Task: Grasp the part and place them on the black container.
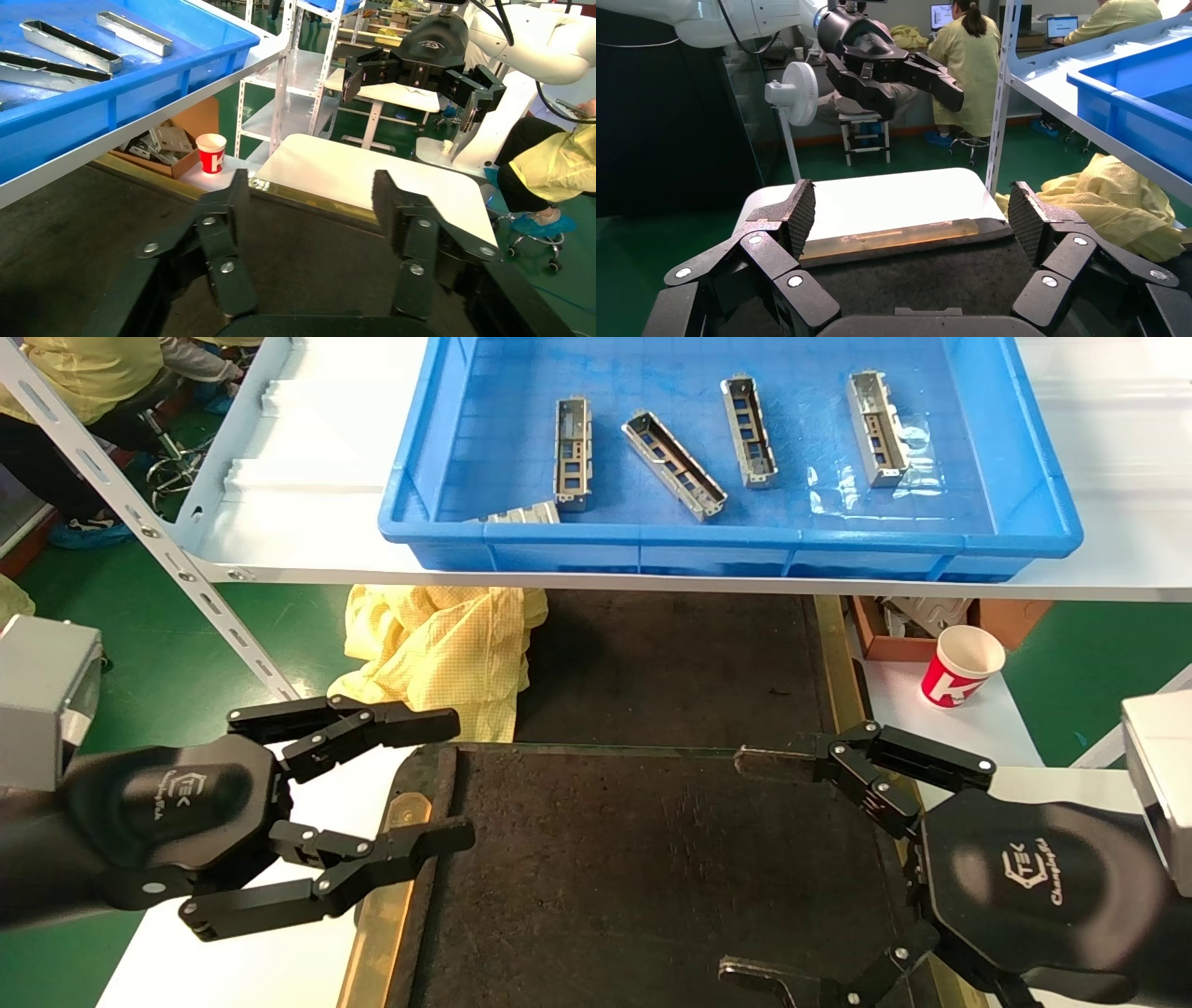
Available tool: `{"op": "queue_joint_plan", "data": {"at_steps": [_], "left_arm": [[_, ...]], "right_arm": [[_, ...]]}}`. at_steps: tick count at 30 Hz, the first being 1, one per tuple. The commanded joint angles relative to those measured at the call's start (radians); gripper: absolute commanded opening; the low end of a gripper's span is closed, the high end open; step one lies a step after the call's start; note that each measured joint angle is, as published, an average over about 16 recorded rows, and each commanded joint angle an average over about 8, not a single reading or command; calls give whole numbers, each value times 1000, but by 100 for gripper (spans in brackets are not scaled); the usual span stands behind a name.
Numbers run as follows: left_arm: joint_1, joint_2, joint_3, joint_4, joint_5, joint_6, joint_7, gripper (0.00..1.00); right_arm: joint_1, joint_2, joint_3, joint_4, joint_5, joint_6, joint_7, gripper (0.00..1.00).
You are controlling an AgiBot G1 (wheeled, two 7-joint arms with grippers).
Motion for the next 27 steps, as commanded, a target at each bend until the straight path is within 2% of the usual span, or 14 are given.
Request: {"op": "queue_joint_plan", "data": {"at_steps": [1, 27], "left_arm": [[0, 0, 0, 0, 0, 0, 0, 0], [0, 0, 0, 0, 0, 0, 0, 0]], "right_arm": [[0, 0, 0, 0, 0, 0, 0, 100], [0, 0, 0, 1, 0, 0, 0, 100]]}}
